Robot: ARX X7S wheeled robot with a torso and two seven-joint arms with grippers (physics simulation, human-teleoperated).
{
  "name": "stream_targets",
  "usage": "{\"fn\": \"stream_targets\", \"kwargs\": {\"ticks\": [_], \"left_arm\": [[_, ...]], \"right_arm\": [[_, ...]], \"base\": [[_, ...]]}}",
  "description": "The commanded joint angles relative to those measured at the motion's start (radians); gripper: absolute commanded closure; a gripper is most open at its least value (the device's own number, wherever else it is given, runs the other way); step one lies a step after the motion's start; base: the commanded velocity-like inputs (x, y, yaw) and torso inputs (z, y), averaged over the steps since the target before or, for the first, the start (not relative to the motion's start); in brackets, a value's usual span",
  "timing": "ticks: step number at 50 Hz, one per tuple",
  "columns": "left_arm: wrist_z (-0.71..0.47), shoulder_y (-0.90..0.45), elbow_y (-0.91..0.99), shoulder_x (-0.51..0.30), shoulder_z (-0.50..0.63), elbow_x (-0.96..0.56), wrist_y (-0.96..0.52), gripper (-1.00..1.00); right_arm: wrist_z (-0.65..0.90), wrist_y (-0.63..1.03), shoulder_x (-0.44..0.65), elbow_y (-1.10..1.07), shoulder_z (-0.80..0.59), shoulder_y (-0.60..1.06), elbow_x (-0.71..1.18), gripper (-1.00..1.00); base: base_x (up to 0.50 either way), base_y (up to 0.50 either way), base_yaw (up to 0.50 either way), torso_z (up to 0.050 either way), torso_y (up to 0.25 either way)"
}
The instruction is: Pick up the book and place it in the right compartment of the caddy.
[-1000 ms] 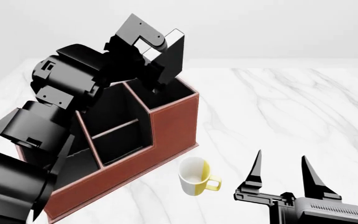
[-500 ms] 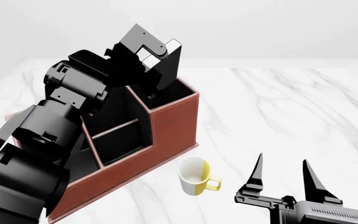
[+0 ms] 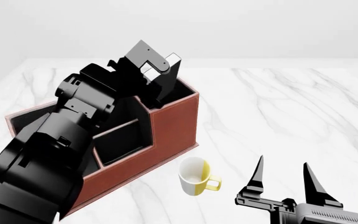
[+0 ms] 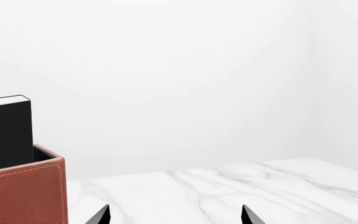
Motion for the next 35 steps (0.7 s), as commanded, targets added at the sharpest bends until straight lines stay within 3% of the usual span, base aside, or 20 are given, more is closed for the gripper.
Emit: {"fn": "stream_targets", "kwargs": {"ticks": [1,2,3,11,16,19,21,25,26,29,31,35], "left_arm": [[-0.031,0.018,-0.001,0.016,-0.042,0.059,0.022,1.0],[-0.033,0.02,-0.001,0.017,-0.044,0.064,0.024,1.0],[-0.04,0.025,-0.001,0.018,-0.04,0.076,0.03,-1.0],[-0.041,0.014,0.058,-0.007,-0.079,0.063,0.046,-1.0],[-0.086,0.103,0.522,-0.151,-0.146,-0.024,-0.164,-1.0],[-0.126,0.121,0.629,-0.184,-0.19,-0.056,-0.203,-1.0],[-0.165,0.165,0.85,-0.253,-0.264,-0.129,-0.274,-1.0],[-0.213,0.228,1.055,-0.316,-0.333,-0.197,-0.329,-1.0],[-0.275,0.292,1.205,-0.362,-0.408,-0.257,-0.371,-1.0],[-0.31,0.35,1.35,-0.399,-0.45,-0.3,-0.398,-1.0],[-0.36,0.453,1.497,-0.441,-0.497,-0.323,-0.375,-1.0],[-0.502,0.649,1.699,-0.449,-0.652,-0.395,-0.331,-1.0]], "right_arm": [[0.006,-0.004,0.004,0.005,-0.002,-0.003,0.002,-1.0],[0.007,-0.004,0.004,0.004,-0.002,-0.003,0.002,-1.0],[0.008,-0.002,0.004,0.004,-0.002,-0.003,0.002,-1.0],[0.008,-0.001,0.008,0.01,-0.002,0.004,0.011,-1.0],[0.011,-0.001,0.01,0.008,-0.004,0.005,0.01,-1.0],[0.012,0.001,0.012,0.006,-0.005,0.006,0.009,-1.0],[0.013,0.003,0.013,0.005,-0.007,0.01,0.005,-1.0],[0.016,0.0,0.014,0.009,-0.008,0.015,-0.001,-1.0],[0.02,-0.003,0.017,0.007,-0.006,0.019,-0.013,-1.0],[0.024,-0.002,0.019,0.002,-0.005,0.02,-0.018,-1.0],[0.037,0.0,0.025,-0.01,-0.003,0.022,-0.051,-1.0],[0.059,0.016,0.039,-0.058,0.026,0.021,-0.064,-1.0]], "base": [[0.0,0.0,0.0,0.0,0.0],[0.0,0.0,0.0,0.0,0.0],[0.0,0.0,0.0,0.0,0.01],[0.0,0.0,0.0,0.0,0.0],[0.0,0.0,0.0,0.0,0.0],[0.0,0.0,0.0,0.0,0.0],[0.0,0.0,0.0,0.0,0.0],[0.0,0.0,0.0,0.0,0.0],[0.0,0.0,0.0,0.0,0.0],[0.0,0.0,0.0,0.0,0.0],[0.0,0.0,0.0,0.0,0.0],[0.0,0.0,0.0,0.0,0.0]]}}
